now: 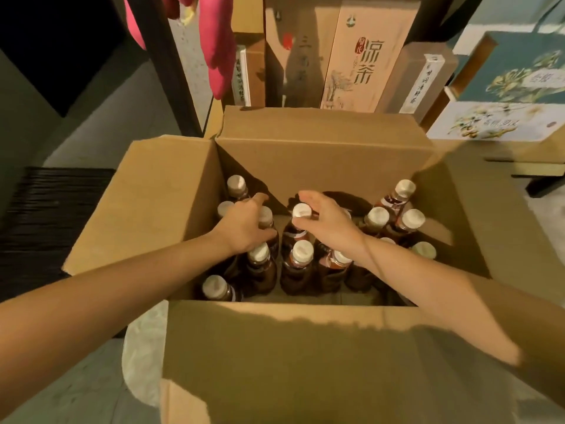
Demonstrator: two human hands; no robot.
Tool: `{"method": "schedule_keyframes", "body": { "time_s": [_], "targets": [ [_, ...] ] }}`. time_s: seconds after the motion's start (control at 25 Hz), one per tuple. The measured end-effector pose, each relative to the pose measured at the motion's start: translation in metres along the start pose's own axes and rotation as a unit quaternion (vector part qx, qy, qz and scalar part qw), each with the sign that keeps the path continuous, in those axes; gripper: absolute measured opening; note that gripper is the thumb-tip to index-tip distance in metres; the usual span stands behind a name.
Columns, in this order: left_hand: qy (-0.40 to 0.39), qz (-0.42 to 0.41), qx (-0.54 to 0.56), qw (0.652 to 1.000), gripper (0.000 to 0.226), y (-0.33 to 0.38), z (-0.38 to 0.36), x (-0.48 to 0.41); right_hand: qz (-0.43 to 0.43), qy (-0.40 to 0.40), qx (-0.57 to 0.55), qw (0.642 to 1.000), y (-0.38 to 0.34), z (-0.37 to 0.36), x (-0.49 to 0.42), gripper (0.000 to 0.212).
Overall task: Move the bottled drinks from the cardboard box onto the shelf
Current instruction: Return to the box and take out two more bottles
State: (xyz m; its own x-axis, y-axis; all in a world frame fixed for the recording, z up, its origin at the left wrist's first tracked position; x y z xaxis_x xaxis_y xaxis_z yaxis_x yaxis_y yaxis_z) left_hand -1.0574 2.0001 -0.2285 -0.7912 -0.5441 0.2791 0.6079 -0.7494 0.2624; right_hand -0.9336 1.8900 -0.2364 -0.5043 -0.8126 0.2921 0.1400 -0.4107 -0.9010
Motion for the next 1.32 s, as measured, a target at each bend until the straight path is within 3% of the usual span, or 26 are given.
{"method": "schedule_keyframes", "body": {
  "time_s": [0.12, 0.28, 0.44, 0.68, 0.84, 0.96, 1.16, 1.32],
  "targets": [
    [-0.056, 0.093, 0.126, 0.986, 0.071, -0.006, -0.003, -0.014, -0.062, 0.021, -0.041, 0.997, 0.007, -0.003, -0.013, 0.06],
    [-0.14, 0.114, 0.104, 0.978, 0.064, -0.009, -0.012, -0.033, -0.137, 0.002, -0.047, 0.989, 0.014, -0.009, -0.025, 0.05],
    [-0.108, 0.135, 0.153, 0.973, 0.047, -0.008, -0.021, -0.034, -0.18, 0.055, -0.07, 0.98, 0.024, -0.019, -0.032, 0.056],
    [-0.103, 0.169, 0.154, 0.968, 0.057, -0.005, -0.03, -0.041, -0.17, 0.062, -0.095, 0.979, 0.039, -0.026, -0.031, 0.052],
    [-0.11, 0.188, 0.212, 0.953, 0.061, -0.01, -0.038, -0.045, -0.145, 0.053, -0.131, 0.979, 0.046, -0.022, -0.03, 0.05],
    [-0.112, 0.153, 0.226, 0.956, 0.057, -0.009, -0.037, -0.042, -0.144, 0.078, -0.152, 0.975, 0.04, -0.022, -0.027, 0.05],
    [-0.069, 0.024, 0.187, 0.98, 0.045, -0.008, 0.001, -0.027, -0.118, 0.115, -0.206, 0.965, 0.012, -0.019, -0.02, 0.056],
    [0.003, -0.046, 0.251, 0.967, 0.045, -0.003, 0.058, -0.003, -0.032, 0.106, -0.217, 0.97, -0.04, 0.0, -0.009, 0.043]
  ]
}}
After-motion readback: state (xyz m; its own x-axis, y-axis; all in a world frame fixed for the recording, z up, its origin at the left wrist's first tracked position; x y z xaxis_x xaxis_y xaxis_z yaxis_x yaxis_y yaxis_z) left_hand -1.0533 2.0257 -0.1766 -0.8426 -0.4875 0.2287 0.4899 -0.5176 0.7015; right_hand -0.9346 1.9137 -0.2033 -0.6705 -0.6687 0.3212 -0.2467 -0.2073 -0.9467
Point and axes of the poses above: each hand's wrist, its own x-axis away from the middle knuckle, its own z-axis out of the back of the hand, y = z × x, the point moved 1 cm from there along -x, towards the middle knuckle, and after that the axes turned 14 degrees about -x, right-handed, at the moved point
